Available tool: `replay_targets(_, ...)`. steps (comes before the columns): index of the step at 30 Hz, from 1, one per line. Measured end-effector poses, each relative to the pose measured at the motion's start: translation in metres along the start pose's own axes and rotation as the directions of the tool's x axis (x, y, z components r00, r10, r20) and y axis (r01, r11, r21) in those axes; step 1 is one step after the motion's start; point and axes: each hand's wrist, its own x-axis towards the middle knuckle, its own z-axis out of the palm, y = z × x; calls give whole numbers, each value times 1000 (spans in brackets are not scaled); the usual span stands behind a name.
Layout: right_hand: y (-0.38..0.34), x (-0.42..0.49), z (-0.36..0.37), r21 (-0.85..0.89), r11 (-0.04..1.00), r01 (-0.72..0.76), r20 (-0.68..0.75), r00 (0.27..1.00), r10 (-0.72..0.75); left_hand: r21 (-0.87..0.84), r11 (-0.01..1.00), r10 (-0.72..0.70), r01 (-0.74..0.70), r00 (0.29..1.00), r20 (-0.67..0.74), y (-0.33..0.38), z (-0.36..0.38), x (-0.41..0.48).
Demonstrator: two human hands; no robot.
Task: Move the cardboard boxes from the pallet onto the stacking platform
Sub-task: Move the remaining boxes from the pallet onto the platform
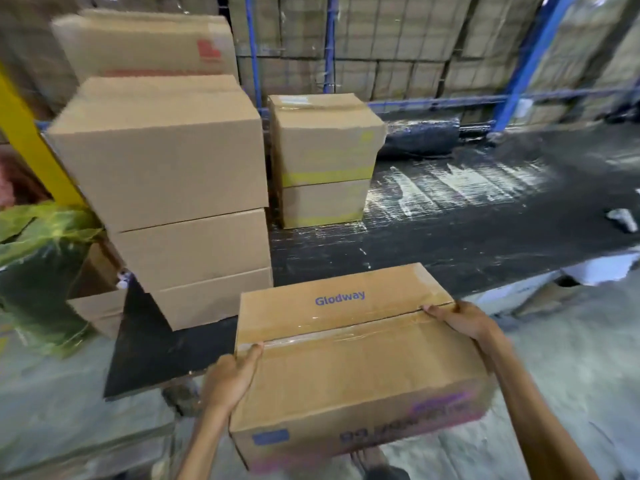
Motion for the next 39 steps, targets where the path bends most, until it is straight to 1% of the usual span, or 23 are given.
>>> replay_targets(3,0,92,-49,-22,1000,-3,42,999,4,35,999,-37,36,999,19,63,64,47)
replay_targets(5,-5,141,-74,-29,999,23,53,998,-21,76,994,-80,78,997,21,93,93,76)
replay_targets(7,-9,180,-92,-37,998,50,54,997,-48,82,991,-111,107,993,39,123,112,96)
replay_targets(10,-24,246,-108,6,998,70,37,997,-70,-23,992,-125,125,992,5,170,137,133)
replay_targets(12,-33,281,-110,31,996,89,38,995,-90,-64,990,-129,127,991,-21,191,147,158)
replay_targets(15,-50,333,-109,67,993,96,55,993,-100,-120,979,-173,164,983,-67,219,158,198)
replay_targets(18,-61,383,-104,90,990,112,65,991,-118,-199,964,-203,179,973,-110,235,169,235)
replay_targets(23,-67,440,-84,84,989,124,54,990,-128,-320,917,-280,236,955,-97,235,181,282)
replay_targets(27,-65,450,-76,-7,989,150,29,988,-150,-492,849,-251,195,967,-50,233,185,285)
replay_targets(29,-63,443,-77,-50,981,189,13,982,-188,-517,834,-239,193,971,-22,233,182,278)
replay_targets(31,-58,432,-72,-137,958,252,-43,965,-260,-517,841,-218,161,975,-51,229,179,268)
replay_targets(33,-54,408,-58,-193,924,330,-125,926,-357,-489,864,-192,120,976,-99,223,178,251)
replay_targets(35,-54,367,-35,-244,866,437,-147,866,-478,-483,873,-150,72,981,-125,212,176,220)
replay_targets(37,-58,314,-7,-262,788,557,-94,798,-595,-450,892,-123,44,981,-149,194,177,190)
replay_targets(39,-64,257,26,-224,715,662,-7,733,-680,-401,915,-122,44,978,-171,171,175,160)
